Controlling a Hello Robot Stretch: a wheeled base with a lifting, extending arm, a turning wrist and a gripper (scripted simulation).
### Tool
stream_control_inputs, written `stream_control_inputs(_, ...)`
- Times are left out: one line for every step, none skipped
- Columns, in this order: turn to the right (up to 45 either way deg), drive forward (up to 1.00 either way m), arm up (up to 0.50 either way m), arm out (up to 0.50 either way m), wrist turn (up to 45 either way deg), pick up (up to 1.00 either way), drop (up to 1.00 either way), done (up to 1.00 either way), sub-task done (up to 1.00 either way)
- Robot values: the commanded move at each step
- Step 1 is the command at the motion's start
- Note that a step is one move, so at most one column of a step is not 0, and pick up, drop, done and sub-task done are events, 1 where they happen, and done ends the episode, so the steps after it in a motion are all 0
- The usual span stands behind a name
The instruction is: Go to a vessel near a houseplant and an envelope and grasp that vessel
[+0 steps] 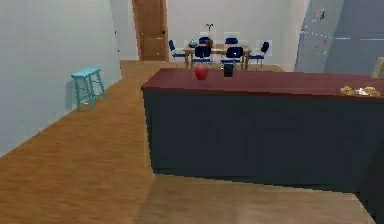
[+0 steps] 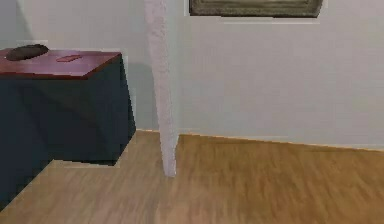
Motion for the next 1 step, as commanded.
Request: stream_control_inputs(0.0, 0.85, 0.00, 0.00, 0.0, 0.00, 0.00, 0.00, 0.00)
